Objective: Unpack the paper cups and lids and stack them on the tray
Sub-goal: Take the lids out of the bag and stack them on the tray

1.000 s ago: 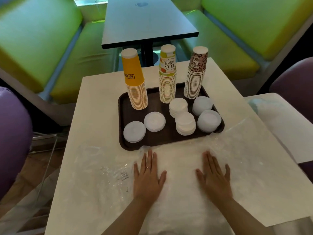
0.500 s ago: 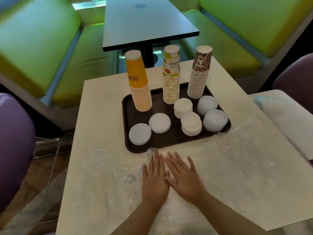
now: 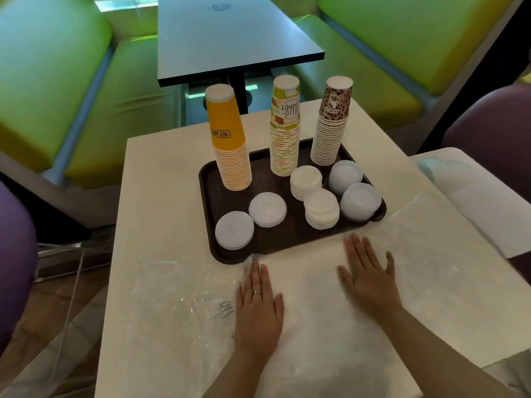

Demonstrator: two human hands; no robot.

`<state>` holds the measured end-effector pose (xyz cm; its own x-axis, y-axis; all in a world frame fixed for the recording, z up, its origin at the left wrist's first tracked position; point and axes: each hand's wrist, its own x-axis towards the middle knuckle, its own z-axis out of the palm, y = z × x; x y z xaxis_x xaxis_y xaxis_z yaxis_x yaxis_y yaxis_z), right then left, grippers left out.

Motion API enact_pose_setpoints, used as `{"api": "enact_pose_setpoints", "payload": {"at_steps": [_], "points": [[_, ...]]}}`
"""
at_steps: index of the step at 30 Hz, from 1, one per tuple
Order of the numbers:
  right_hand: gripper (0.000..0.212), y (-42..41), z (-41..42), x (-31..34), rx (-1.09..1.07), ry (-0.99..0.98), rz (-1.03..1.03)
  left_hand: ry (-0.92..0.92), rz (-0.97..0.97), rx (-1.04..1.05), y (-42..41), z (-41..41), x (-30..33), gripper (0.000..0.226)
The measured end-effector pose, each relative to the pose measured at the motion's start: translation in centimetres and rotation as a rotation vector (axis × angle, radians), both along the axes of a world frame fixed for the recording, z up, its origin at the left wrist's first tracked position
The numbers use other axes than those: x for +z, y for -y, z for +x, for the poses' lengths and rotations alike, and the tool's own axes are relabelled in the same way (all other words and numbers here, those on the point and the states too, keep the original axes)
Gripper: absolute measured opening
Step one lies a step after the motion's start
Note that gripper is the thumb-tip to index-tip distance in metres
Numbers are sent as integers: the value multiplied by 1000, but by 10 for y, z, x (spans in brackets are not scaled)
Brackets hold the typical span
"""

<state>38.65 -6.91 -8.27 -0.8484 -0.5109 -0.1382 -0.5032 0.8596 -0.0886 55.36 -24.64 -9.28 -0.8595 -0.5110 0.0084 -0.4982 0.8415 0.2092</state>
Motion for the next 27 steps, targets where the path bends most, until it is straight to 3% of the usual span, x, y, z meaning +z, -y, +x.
{"api": "enact_pose_setpoints", "payload": {"at_steps": [7, 14, 16, 19, 22, 27], "points": [[77, -16, -13, -2, -80, 29, -27, 3, -47, 34, 4, 5, 0, 65], [86, -15, -19, -2, -51, 65, -25, -1, -134, 94, 13, -2, 10, 47], [85, -15, -25, 5, -11, 20, -47, -63, -153, 155, 13, -14, 22, 42], [65, -18, -37, 17, 77, -234, -179, -219, -84, 225, 1, -47, 49, 26], [44, -27, -61, 34, 85, -366, -326, -385, 40, 132, -25, -95, 76, 8], [31, -50, -111, 64, 26, -437, -495, -610, 222, -38, -79, -178, 116, 28]]}}
